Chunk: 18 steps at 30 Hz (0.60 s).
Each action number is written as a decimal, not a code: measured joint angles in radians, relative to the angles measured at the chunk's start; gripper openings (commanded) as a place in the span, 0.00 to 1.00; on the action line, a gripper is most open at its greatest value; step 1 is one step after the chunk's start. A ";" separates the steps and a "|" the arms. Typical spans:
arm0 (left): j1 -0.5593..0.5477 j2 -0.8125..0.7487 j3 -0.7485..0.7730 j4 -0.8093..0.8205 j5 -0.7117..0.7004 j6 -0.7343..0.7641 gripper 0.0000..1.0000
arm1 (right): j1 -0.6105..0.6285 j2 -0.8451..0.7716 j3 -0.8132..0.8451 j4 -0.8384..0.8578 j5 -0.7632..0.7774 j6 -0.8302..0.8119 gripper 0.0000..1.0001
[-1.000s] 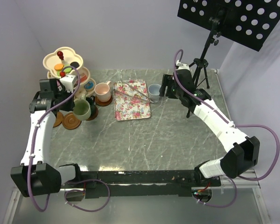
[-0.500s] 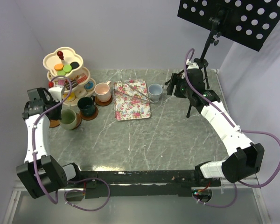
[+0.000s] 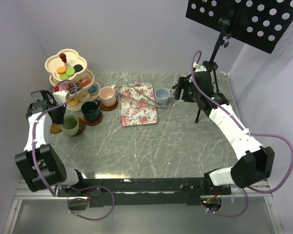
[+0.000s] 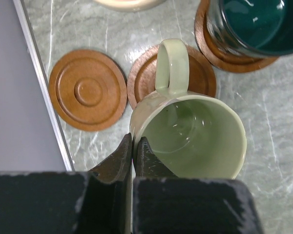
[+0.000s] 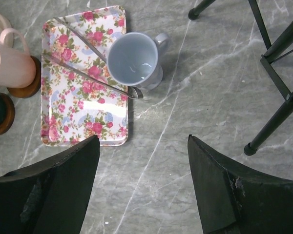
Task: Serve the afternoon tea
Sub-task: Place the cup on the coaster.
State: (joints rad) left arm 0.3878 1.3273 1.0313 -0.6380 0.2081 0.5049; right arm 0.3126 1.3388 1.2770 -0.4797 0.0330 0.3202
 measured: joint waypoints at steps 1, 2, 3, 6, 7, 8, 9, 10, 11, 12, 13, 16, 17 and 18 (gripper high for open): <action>0.000 0.017 0.010 0.004 0.002 0.005 0.01 | -0.001 0.005 0.000 0.000 -0.002 0.000 0.79; 0.001 0.033 0.019 0.007 0.005 0.007 0.01 | -0.002 0.010 0.001 0.000 -0.003 0.000 0.79; 0.002 0.047 0.024 0.014 0.007 0.008 0.01 | -0.003 0.017 0.001 0.000 -0.006 0.000 0.79; 0.002 0.069 0.029 0.026 0.024 0.010 0.01 | -0.006 0.035 0.008 -0.002 -0.009 -0.002 0.79; 0.002 0.073 0.029 0.029 0.032 0.011 0.01 | -0.008 0.043 0.013 -0.003 -0.011 -0.003 0.79; 0.002 0.077 0.029 0.031 0.035 0.011 0.01 | -0.010 0.048 0.016 -0.001 -0.013 -0.004 0.80; 0.002 0.080 0.029 0.032 0.040 0.012 0.01 | -0.011 0.053 0.019 -0.002 -0.016 -0.004 0.79; 0.002 0.083 0.029 0.033 0.045 0.012 0.01 | -0.012 0.059 0.021 -0.002 -0.018 -0.004 0.80; 0.002 0.084 0.029 0.034 0.049 0.011 0.01 | -0.012 0.061 0.023 -0.003 -0.020 -0.004 0.80; 0.002 0.085 0.029 0.037 0.050 0.012 0.01 | -0.013 0.064 0.026 -0.005 -0.020 -0.004 0.80; 0.002 0.086 0.029 0.040 0.052 0.012 0.01 | -0.014 0.067 0.031 -0.005 -0.023 -0.004 0.80; 0.002 0.092 0.029 0.058 0.051 0.016 0.01 | -0.018 0.074 0.038 -0.003 -0.024 -0.004 0.80; 0.002 0.094 0.029 0.063 0.051 0.016 0.01 | -0.018 0.075 0.038 -0.002 -0.024 -0.004 0.80; 0.002 0.096 0.029 0.067 0.051 0.016 0.01 | -0.019 0.076 0.039 -0.003 -0.024 -0.004 0.80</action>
State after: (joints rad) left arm 0.3897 1.4235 1.0603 -0.5713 0.2596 0.5205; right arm 0.2935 1.4151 1.3159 -0.4824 0.0086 0.3161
